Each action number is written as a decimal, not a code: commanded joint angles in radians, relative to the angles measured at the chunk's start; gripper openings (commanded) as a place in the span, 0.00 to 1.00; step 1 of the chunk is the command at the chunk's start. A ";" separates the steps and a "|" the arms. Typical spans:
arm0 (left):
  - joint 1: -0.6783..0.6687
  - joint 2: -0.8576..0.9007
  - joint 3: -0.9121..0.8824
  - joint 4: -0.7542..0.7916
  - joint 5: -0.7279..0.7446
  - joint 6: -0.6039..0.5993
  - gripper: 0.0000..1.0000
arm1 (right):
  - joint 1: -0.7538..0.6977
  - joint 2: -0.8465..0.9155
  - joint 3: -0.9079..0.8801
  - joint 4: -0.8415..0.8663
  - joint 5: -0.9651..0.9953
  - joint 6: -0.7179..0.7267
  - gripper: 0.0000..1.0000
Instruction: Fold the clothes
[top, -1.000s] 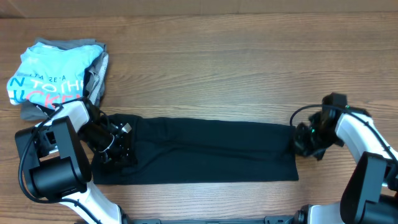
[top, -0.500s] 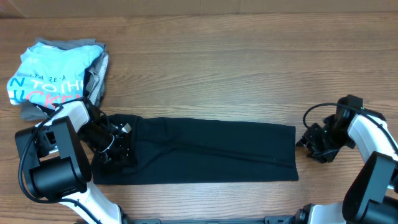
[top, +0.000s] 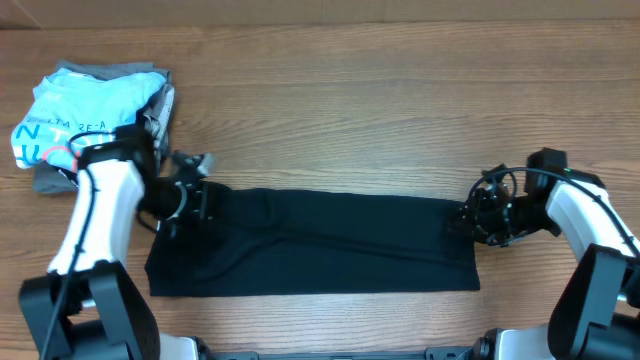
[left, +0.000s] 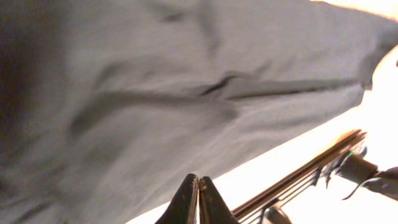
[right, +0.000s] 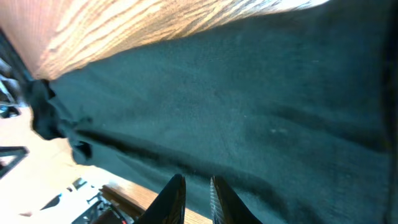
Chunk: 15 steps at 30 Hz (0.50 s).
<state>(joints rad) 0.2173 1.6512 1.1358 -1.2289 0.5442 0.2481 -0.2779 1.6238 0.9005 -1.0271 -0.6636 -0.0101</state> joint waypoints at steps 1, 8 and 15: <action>-0.143 -0.032 -0.044 0.091 -0.121 -0.079 0.13 | 0.055 -0.019 0.015 0.024 0.068 0.071 0.18; -0.185 -0.020 -0.082 0.195 -0.172 -0.207 0.14 | 0.098 -0.019 0.012 0.017 0.082 0.098 0.19; -0.253 -0.019 -0.225 0.338 -0.194 -0.277 0.04 | 0.100 -0.019 -0.039 0.076 0.151 0.192 0.18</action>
<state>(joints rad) 0.0017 1.6215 0.9920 -0.9249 0.3607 0.0414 -0.1818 1.6238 0.8886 -0.9668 -0.5606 0.1177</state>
